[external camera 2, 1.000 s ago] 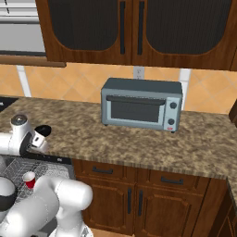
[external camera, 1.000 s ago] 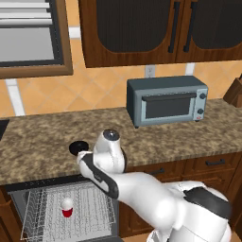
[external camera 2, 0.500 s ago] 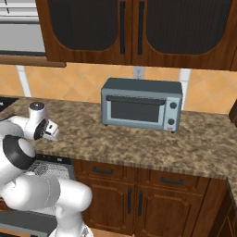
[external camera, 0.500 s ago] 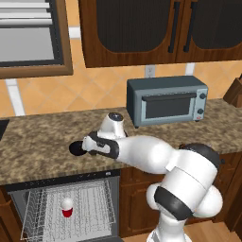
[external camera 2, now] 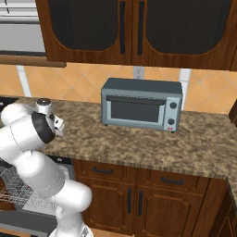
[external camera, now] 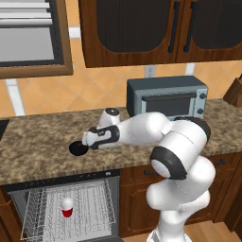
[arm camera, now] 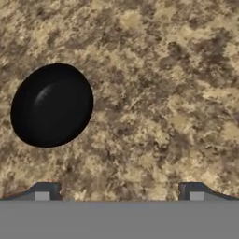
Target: Pick up the cup and bowl from the counter, place them in the dishwasher, and close the dishwasher door.
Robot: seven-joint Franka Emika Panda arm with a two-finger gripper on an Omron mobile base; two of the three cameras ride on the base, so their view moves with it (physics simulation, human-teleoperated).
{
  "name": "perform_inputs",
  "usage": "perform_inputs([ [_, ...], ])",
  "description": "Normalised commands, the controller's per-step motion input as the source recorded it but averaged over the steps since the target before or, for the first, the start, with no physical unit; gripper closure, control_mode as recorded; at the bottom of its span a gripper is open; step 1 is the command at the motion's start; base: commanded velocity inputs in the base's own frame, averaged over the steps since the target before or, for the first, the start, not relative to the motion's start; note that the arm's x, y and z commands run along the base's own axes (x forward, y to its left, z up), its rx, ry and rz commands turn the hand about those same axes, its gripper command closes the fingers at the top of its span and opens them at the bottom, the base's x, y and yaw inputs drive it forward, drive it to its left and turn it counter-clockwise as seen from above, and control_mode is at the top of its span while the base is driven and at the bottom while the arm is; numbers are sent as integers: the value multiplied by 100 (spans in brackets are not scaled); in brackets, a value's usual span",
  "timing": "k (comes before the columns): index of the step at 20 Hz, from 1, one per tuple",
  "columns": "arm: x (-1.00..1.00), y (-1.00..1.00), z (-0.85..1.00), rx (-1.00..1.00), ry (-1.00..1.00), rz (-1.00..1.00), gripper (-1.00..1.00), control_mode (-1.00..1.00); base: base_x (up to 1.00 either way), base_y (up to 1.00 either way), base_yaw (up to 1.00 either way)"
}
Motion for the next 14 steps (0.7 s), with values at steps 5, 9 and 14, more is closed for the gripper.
perform_inputs([
  [5,50,18,-7,-7,0,0,-100,-100,0,0,0],
  [9,52,34,-7,-6,0,0,-100,-100,0,0,0],
  [14,43,29,-12,-2,0,0,-100,-100,0,0,0],
])
